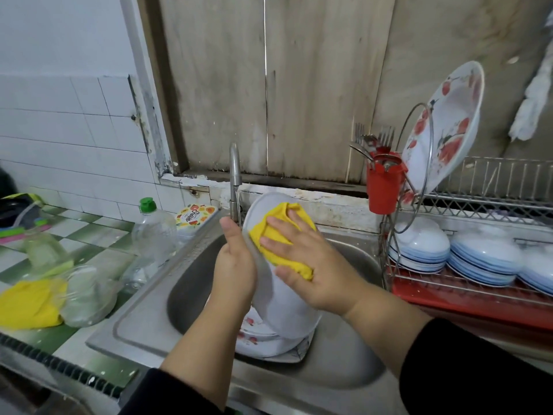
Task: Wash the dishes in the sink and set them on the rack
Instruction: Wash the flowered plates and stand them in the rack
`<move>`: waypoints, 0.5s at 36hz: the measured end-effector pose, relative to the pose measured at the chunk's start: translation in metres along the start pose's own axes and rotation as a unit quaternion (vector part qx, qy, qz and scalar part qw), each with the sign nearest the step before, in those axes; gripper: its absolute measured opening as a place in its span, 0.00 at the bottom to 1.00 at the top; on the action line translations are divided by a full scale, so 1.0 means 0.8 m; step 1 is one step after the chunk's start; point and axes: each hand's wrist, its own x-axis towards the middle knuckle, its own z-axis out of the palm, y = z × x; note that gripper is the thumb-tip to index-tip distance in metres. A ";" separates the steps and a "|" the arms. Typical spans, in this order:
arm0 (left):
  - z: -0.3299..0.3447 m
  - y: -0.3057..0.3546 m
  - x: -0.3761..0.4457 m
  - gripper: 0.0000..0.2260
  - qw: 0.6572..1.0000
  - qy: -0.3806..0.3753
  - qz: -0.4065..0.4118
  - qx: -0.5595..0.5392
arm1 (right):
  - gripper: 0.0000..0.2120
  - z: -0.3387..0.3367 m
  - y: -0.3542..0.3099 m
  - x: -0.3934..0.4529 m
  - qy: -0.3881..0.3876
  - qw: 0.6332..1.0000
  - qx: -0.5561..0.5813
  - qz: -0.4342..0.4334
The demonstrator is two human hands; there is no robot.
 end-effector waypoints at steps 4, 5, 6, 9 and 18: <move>0.001 0.005 0.000 0.24 1.000 0.001 0.010 0.022 | 0.22 -0.018 0.028 0.016 0.029 0.994 0.066 0.081; 0.002 0.007 0.002 0.23 1.000 0.002 0.001 0.012 | 0.21 -0.022 0.032 0.021 0.040 0.987 0.089 0.128; 0.001 0.007 0.005 0.24 1.000 0.004 -0.009 0.006 | 0.20 -0.027 0.035 0.023 0.051 0.977 0.112 0.173; 0.001 0.003 0.012 0.20 0.999 0.012 -0.044 -0.016 | 0.18 -0.032 0.040 0.017 0.076 0.939 0.191 0.277; 0.003 -0.011 0.024 0.23 0.968 0.106 -0.137 -0.182 | 0.13 0.009 0.016 -0.052 0.139 0.921 0.239 0.274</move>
